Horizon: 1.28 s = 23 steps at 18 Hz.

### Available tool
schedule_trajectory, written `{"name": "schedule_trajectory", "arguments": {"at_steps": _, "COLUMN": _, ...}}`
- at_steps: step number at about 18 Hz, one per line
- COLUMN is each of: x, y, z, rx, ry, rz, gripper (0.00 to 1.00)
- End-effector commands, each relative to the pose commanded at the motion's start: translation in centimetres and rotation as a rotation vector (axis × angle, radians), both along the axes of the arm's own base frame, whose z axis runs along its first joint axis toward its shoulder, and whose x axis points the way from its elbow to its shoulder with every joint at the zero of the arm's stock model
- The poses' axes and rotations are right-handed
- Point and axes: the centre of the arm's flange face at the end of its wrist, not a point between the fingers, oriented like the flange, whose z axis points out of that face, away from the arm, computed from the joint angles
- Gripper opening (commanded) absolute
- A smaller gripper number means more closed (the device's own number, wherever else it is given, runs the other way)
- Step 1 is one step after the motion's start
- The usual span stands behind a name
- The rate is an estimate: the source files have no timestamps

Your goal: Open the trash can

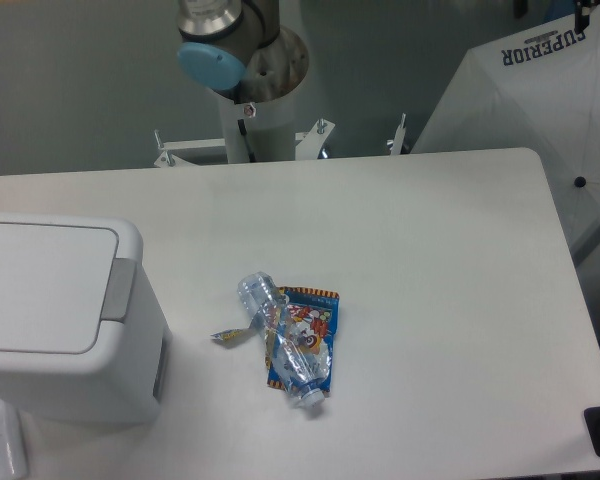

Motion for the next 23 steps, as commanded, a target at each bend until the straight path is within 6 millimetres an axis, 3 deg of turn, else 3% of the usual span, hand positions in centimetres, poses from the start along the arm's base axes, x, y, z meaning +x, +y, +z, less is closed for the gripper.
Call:
{"name": "schedule_trajectory", "arguments": {"at_steps": 4, "x": 0.2, "y": 0.9, "z": -0.1, "rx": 0.01, "ry": -0.004, "rz": -0.006, "gripper": 1.0}}
{"name": "schedule_trajectory", "arguments": {"at_steps": 9, "x": 1.4, "y": 6.5, "z": -0.9, "rx": 0.147, "ry": -0.063, "rz": 0.07, "gripper": 1.0}}
{"name": "schedule_trajectory", "arguments": {"at_steps": 12, "x": 1.8, "y": 8.3, "z": -1.1, "rx": 0.189, "ry": -0.086, "rz": 0.07, "gripper": 1.0}}
{"name": "schedule_trajectory", "arguments": {"at_steps": 17, "x": 3.6, "y": 14.9, "z": -1.3, "rx": 0.317, "ry": -0.161, "rz": 0.128, "gripper": 1.0}}
{"name": "schedule_trajectory", "arguments": {"at_steps": 23, "x": 4.4, "y": 19.2, "z": -0.7, "rx": 0.485, "ry": -0.278, "rz": 0.28, "gripper": 1.0}}
